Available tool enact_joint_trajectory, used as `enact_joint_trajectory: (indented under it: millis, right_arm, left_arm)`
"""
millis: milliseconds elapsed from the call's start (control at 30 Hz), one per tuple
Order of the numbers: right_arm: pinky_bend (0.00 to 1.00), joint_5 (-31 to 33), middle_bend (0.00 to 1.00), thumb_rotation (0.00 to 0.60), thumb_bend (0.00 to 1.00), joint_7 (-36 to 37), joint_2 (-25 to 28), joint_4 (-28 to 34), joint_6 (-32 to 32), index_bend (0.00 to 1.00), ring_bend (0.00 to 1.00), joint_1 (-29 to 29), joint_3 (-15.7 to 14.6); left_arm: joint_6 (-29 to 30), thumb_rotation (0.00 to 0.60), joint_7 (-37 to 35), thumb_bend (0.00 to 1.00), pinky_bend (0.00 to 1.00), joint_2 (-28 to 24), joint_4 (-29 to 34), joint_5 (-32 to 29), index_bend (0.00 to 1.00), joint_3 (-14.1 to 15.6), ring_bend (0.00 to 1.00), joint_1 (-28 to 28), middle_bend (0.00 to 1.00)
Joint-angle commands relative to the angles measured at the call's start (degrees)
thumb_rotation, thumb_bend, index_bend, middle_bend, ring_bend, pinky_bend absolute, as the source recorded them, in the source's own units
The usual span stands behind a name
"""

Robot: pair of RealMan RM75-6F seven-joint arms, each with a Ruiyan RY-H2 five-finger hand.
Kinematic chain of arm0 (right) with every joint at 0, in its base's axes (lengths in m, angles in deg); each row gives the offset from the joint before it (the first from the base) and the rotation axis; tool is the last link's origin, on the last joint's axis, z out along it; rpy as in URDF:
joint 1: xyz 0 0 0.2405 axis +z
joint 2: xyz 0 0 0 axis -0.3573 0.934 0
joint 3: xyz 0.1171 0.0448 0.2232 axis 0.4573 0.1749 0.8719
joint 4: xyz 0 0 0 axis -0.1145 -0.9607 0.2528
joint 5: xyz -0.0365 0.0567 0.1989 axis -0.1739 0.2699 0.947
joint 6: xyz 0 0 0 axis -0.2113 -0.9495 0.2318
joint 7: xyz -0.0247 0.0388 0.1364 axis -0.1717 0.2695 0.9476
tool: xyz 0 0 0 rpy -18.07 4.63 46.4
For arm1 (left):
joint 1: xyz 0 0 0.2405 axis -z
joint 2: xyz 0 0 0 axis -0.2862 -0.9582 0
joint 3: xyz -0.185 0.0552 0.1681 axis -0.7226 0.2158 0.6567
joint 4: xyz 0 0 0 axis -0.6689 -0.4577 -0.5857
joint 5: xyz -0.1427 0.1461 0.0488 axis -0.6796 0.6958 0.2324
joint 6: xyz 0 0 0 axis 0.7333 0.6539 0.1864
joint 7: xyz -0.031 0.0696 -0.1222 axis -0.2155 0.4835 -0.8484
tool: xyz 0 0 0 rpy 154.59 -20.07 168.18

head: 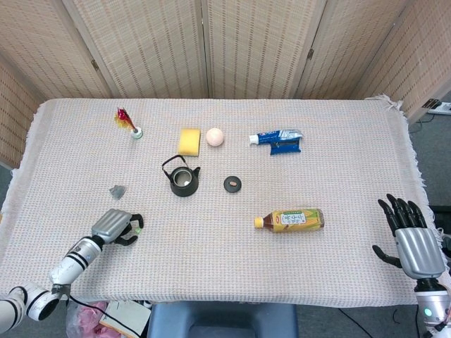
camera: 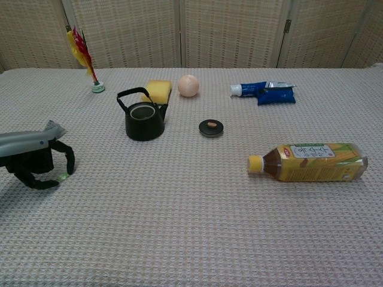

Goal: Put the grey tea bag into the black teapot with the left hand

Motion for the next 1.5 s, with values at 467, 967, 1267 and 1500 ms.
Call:
enact_joint_trajectory:
  millis: [467,967,1267,1500]
  right_arm:
    - [0.0,0.4,0.0,0.6,0.13,-0.8,-0.2,0.1,0.3,0.0,0.0,0.1,0.0]
    - [0.0,1.3,0.0,0.6,0.13,-1.7,-0.5,0.1,1.2,0.0,0.0,0.5,0.2]
    - [0.0,2.1,0.0,0.6,0.13,-2.3,-0.7,0.1,2.0,0.0,0.0,0.8,0.3]
    - [0.0,2.3,0.0,0.6,0.13,-2.7,-0.9,0.1,2.3,0.0,0.0,1.0,0.3]
  left_arm:
    - [1.5,0.6,-3.7,0.39,1.0,2.0,-3.7,1.6,0.47,0.8,0.96,0.2,1.0]
    - [2.0,0.6,-7.2,0.39,1.0,3.7,-7.3,2.6,0.52,1.6,0.95,0.6,1.0]
    - [2.0,0.6,-9.5,0.39,1.0,4.2,-9.1,3.0,0.55,2.0,0.95,0.9,1.0]
    - [2.0,0.6,-10.8,0.39,1.0,4.5,-10.3,3.3,0.56,2.3,0.95,0.9,1.0]
